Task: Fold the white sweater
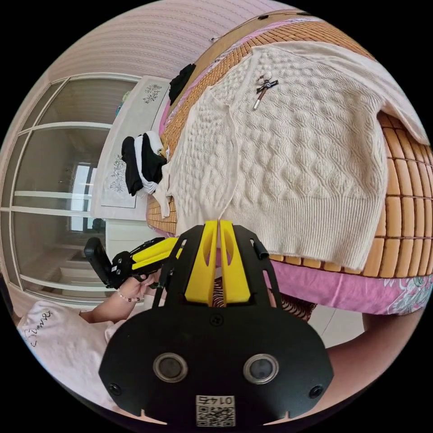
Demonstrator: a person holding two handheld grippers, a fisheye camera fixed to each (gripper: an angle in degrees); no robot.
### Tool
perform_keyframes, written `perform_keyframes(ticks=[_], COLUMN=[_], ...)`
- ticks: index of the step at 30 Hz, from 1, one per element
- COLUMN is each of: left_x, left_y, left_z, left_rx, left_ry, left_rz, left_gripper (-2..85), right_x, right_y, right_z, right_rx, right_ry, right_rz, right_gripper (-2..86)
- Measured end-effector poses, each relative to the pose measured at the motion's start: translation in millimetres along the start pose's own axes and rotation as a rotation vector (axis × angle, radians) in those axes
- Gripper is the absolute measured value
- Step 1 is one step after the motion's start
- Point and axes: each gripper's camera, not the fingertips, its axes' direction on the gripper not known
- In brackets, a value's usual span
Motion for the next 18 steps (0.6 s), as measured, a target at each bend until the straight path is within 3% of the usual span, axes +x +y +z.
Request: perform_keyframes(ticks=[9,13,18], left_x=[-13.8,-7.3,-14.7], left_y=[1.7,-5.2,8.6], left_z=[17.9,16.5,-1.6], left_rx=[-0.079,-0.131,-0.102], left_ry=[-0.078,-0.125,-0.077], left_rz=[-0.034,0.015,-0.031], left_gripper=[6.3,0.1,-0.9], right_x=[-30.0,-52.5,-96.6], right_y=[7.7,9.2,12.3], right_z=[26.4,44.5,66.0], right_rx=[-0.042,-0.073,-0.107], right_ry=[0.112,0.167,0.302], right_rz=[-0.033,-0.068,-0.189], right_gripper=[0.0,0.0,0.0])
